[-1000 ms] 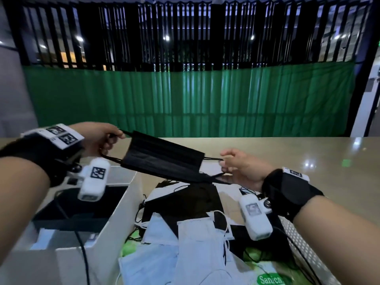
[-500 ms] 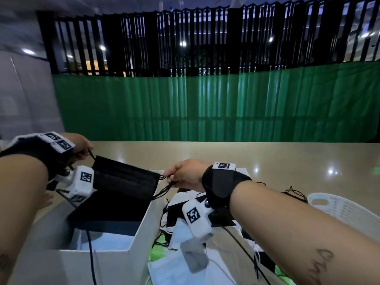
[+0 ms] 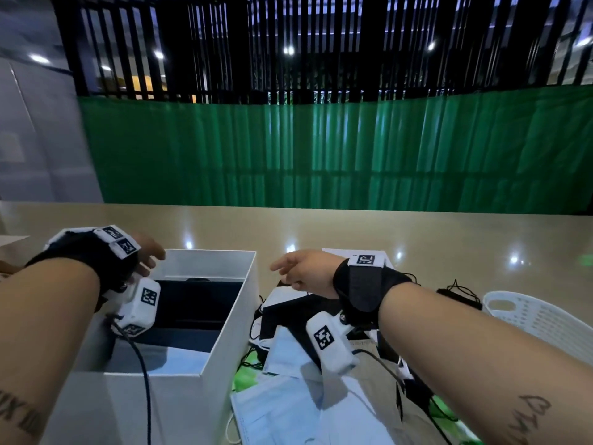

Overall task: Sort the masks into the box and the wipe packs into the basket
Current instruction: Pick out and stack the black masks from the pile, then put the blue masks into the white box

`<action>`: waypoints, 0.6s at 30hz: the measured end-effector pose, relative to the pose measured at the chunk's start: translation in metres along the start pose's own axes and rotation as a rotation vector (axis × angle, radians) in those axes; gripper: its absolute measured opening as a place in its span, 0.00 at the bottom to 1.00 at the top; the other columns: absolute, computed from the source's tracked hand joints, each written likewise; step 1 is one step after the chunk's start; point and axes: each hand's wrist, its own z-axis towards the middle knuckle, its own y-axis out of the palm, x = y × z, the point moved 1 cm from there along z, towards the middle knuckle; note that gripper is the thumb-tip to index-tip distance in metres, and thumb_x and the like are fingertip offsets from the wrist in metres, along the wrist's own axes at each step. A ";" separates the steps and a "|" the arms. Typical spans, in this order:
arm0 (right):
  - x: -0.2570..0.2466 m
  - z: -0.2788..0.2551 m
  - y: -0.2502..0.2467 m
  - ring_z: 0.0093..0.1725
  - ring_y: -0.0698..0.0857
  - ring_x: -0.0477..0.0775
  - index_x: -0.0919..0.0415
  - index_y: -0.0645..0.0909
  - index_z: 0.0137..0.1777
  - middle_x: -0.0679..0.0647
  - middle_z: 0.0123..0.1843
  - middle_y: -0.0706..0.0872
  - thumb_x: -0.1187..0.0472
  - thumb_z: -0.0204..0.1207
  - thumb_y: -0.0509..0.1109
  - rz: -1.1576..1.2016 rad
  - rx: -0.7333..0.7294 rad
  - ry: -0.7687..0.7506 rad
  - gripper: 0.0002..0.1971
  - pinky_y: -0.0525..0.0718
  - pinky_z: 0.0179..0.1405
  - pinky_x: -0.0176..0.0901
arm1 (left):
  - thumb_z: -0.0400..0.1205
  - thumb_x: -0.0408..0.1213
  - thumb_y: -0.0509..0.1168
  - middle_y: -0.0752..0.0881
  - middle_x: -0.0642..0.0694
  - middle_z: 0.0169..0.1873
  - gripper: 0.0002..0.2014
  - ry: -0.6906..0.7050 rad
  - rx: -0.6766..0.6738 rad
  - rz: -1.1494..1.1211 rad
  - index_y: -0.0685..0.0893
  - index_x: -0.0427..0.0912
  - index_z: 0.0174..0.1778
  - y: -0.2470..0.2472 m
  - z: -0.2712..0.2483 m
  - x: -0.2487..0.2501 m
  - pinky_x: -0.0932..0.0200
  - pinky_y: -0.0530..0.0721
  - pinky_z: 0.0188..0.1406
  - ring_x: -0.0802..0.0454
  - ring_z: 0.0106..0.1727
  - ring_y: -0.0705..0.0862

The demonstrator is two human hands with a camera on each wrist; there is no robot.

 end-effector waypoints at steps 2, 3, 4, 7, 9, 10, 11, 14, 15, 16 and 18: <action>0.014 -0.006 -0.018 0.56 0.79 0.52 0.52 0.84 0.50 0.59 0.62 0.82 0.71 0.77 0.63 -0.024 0.043 0.012 0.13 0.81 0.60 0.46 | 0.84 0.33 0.61 0.77 0.40 0.35 0.05 0.056 -0.020 0.002 0.78 0.34 0.48 0.004 -0.009 0.015 0.61 0.68 0.30 0.46 0.31 0.75; 0.022 -0.010 -0.028 0.56 0.80 0.52 0.51 0.83 0.47 0.58 0.59 0.83 0.71 0.77 0.64 -0.023 0.059 0.027 0.13 0.81 0.60 0.46 | 0.84 0.34 0.61 0.78 0.41 0.36 0.06 0.103 -0.028 -0.017 0.78 0.35 0.50 0.007 -0.015 0.025 0.62 0.69 0.31 0.47 0.32 0.76; 0.029 -0.014 -0.039 0.55 0.80 0.52 0.51 0.83 0.46 0.56 0.56 0.83 0.70 0.77 0.64 -0.016 0.078 0.045 0.12 0.81 0.59 0.44 | 0.84 0.34 0.61 0.79 0.41 0.37 0.05 0.144 -0.039 -0.038 0.78 0.36 0.50 0.011 -0.022 0.036 0.62 0.70 0.31 0.48 0.32 0.77; 0.049 -0.030 -0.070 0.46 0.80 0.50 0.55 0.81 0.45 0.54 0.47 0.82 0.70 0.79 0.64 0.016 0.151 0.110 0.09 0.81 0.47 0.40 | 0.84 0.35 0.62 0.80 0.43 0.39 0.04 0.267 -0.096 -0.066 0.77 0.38 0.51 0.028 -0.045 0.070 0.60 0.75 0.33 0.51 0.32 0.77; 0.062 -0.039 -0.087 0.41 0.79 0.49 0.57 0.80 0.43 0.54 0.44 0.81 0.69 0.79 0.64 0.040 0.201 0.164 0.08 0.79 0.41 0.39 | 0.83 0.37 0.63 0.82 0.44 0.41 0.06 0.368 -0.151 -0.082 0.79 0.39 0.53 0.044 -0.059 0.092 0.58 0.79 0.37 0.51 0.35 0.80; 0.068 -0.044 -0.094 0.40 0.78 0.50 0.57 0.79 0.42 0.54 0.43 0.80 0.68 0.80 0.64 0.042 0.226 0.190 0.07 0.78 0.39 0.39 | 0.83 0.38 0.64 0.83 0.45 0.43 0.07 0.408 -0.183 -0.078 0.80 0.41 0.53 0.054 -0.067 0.101 0.57 0.81 0.39 0.51 0.38 0.81; 0.074 -0.049 -0.099 0.39 0.78 0.50 0.57 0.78 0.41 0.53 0.43 0.80 0.66 0.80 0.64 0.040 0.243 0.221 0.07 0.78 0.38 0.39 | 0.82 0.40 0.64 0.84 0.45 0.45 0.07 0.442 -0.211 -0.066 0.81 0.42 0.52 0.065 -0.073 0.109 0.57 0.81 0.40 0.52 0.40 0.82; 0.092 -0.063 -0.111 0.39 0.79 0.50 0.58 0.77 0.45 0.53 0.44 0.79 0.61 0.80 0.66 -0.032 0.272 0.326 0.03 0.77 0.37 0.42 | 0.82 0.42 0.64 0.84 0.47 0.45 0.07 0.500 -0.270 0.051 0.81 0.45 0.52 0.102 -0.090 0.126 0.61 0.79 0.35 0.53 0.40 0.82; 0.098 -0.067 -0.113 0.40 0.79 0.50 0.60 0.78 0.49 0.53 0.45 0.80 0.60 0.80 0.66 -0.082 0.274 0.360 0.04 0.78 0.38 0.43 | 0.82 0.42 0.64 0.83 0.47 0.44 0.08 0.511 -0.274 0.107 0.81 0.44 0.52 0.116 -0.095 0.129 0.63 0.78 0.33 0.53 0.40 0.81; 0.105 -0.071 -0.116 0.43 0.80 0.51 0.61 0.79 0.53 0.54 0.47 0.81 0.58 0.80 0.67 -0.140 0.271 0.393 0.08 0.79 0.40 0.44 | 0.82 0.42 0.64 0.82 0.47 0.42 0.09 0.507 -0.276 0.172 0.81 0.42 0.54 0.129 -0.099 0.129 0.63 0.76 0.32 0.52 0.40 0.81; 0.115 -0.079 -0.119 0.53 0.82 0.55 0.62 0.80 0.60 0.57 0.55 0.83 0.52 0.79 0.66 -0.326 0.247 0.455 0.16 0.82 0.49 0.47 | 0.83 0.42 0.63 0.81 0.46 0.43 0.11 0.467 -0.304 0.283 0.80 0.39 0.57 0.154 -0.104 0.125 0.64 0.74 0.31 0.50 0.41 0.79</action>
